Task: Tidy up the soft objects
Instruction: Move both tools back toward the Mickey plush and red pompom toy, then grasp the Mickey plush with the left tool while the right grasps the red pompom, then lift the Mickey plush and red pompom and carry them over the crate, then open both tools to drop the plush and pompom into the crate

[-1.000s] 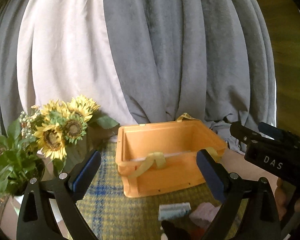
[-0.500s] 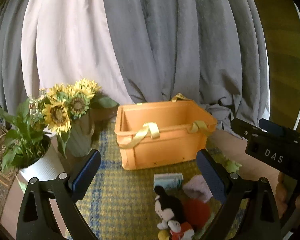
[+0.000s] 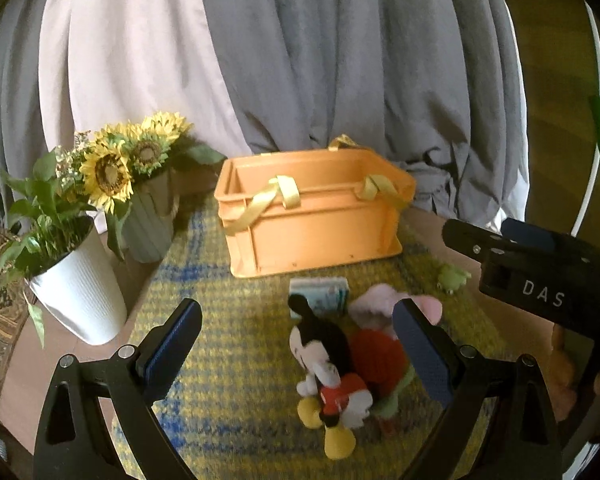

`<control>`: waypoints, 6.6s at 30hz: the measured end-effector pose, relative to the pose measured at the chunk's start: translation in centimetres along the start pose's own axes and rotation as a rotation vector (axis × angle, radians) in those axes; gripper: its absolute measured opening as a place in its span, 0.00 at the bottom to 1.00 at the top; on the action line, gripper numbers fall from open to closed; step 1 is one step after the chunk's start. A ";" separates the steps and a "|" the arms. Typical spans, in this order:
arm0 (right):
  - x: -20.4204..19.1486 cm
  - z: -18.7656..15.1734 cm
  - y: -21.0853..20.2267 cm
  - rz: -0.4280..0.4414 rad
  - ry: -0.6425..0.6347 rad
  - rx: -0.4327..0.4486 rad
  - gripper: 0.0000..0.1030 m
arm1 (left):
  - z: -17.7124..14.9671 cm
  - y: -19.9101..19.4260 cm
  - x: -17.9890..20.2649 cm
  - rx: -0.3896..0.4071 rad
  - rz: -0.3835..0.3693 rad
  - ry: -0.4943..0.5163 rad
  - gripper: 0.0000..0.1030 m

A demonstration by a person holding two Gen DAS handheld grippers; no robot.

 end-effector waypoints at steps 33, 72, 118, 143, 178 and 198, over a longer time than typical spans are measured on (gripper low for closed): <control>-1.2 -8.4 6.4 0.201 -0.045 -0.287 0.75 | -6.9 5.9 1.9 -0.161 -0.044 -0.053 0.73; -4.9 -10.8 11.8 0.346 -0.015 -0.416 0.38 | -8.3 8.9 1.1 -0.209 -0.161 -0.112 0.37; -4.7 -0.8 1.4 0.174 0.003 -0.049 0.38 | 2.8 -0.7 -2.5 0.161 -0.136 -0.089 0.33; -4.7 6.7 -0.6 0.150 -0.010 0.150 0.38 | 10.5 -2.5 -3.3 0.355 -0.128 -0.050 0.32; -3.2 16.8 7.8 0.125 -0.011 0.207 0.38 | 20.0 7.2 -3.8 0.374 -0.117 0.016 0.32; -0.2 16.3 16.7 0.094 0.032 0.039 0.38 | 20.1 17.2 -2.2 0.224 -0.151 0.039 0.32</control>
Point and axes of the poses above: each gripper's, at about its wrist camera, not at the fingertips, and y roughly the way its jaws point, x to its right, z to its top, the point moved 9 cm from there along y, roughly the way its jaws point, and after that the axes turned 9 degrees about -x, right-handed, at the moved point
